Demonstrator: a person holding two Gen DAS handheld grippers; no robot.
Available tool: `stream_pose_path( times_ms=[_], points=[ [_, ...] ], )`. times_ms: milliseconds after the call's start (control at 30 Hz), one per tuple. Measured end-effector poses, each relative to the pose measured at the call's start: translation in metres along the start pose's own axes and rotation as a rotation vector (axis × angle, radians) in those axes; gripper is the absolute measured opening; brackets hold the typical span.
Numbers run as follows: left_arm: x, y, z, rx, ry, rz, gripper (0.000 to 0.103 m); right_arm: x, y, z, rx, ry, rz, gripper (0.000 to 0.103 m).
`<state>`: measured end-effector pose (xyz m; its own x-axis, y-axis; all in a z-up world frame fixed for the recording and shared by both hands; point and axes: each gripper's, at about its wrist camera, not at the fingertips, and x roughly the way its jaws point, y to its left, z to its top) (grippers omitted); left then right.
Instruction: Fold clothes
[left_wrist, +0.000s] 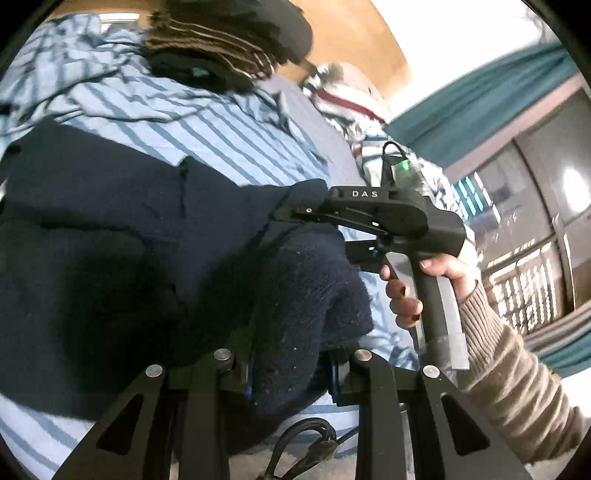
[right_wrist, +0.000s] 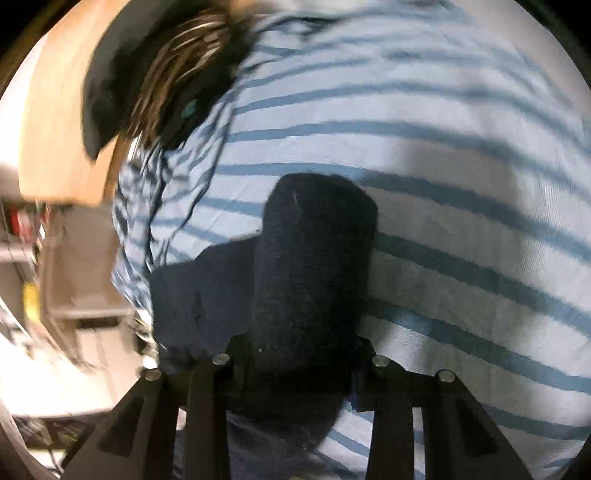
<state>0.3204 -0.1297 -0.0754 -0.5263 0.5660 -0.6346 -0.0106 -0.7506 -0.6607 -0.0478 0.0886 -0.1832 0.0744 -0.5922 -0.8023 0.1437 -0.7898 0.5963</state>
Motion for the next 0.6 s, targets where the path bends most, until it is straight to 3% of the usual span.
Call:
stream_pose_path(
  times_ms=[167,400,600],
  points=[
    [-0.035,0.013,-0.009,-0.057,-0.093,0.038,0.028,-0.007,0.049,-0.008,-0.088,-0.004,-0.072,0.037],
    [-0.073,0.020,-0.025,-0.078,-0.242,0.245,0.028,0.008,0.130,-0.029,-0.322,-0.002,-0.293,0.037],
    [-0.092,0.036,-0.028,-0.121,-0.289,0.296,0.028,0.023,0.172,-0.034,-0.365,0.032,-0.341,0.037]
  ],
)
